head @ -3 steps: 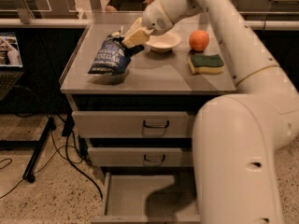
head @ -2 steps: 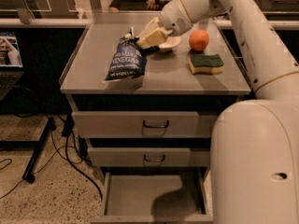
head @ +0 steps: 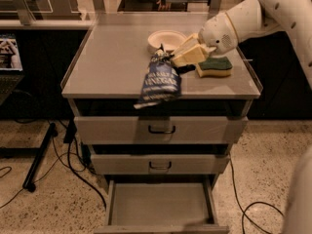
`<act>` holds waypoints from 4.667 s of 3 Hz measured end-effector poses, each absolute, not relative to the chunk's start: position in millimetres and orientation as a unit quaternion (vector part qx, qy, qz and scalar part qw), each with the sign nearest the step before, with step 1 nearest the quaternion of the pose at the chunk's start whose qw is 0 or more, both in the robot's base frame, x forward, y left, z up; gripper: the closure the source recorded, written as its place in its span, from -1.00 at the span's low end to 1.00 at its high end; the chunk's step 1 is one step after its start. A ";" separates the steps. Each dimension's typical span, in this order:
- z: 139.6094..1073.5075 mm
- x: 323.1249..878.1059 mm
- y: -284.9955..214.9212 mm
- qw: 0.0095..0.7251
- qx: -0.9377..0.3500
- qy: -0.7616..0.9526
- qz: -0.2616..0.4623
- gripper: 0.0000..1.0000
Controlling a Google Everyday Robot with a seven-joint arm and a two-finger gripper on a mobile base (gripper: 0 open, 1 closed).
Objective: Place blue chip bag into bottom drawer
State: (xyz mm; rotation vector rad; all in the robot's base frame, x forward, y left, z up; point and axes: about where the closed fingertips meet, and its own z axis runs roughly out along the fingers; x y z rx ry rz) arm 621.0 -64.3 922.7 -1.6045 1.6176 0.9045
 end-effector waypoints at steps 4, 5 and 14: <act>854.2 535.7 -89.2 0.357 -0.423 0.707 0.440 1.00; 853.1 535.2 -84.1 0.368 -0.424 0.708 0.429 1.00; 503.4 544.7 -195.6 0.366 -0.094 0.863 0.335 1.00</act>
Offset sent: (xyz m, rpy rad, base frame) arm -0.1082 -0.0404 -0.0719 0.2071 0.3131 -0.3108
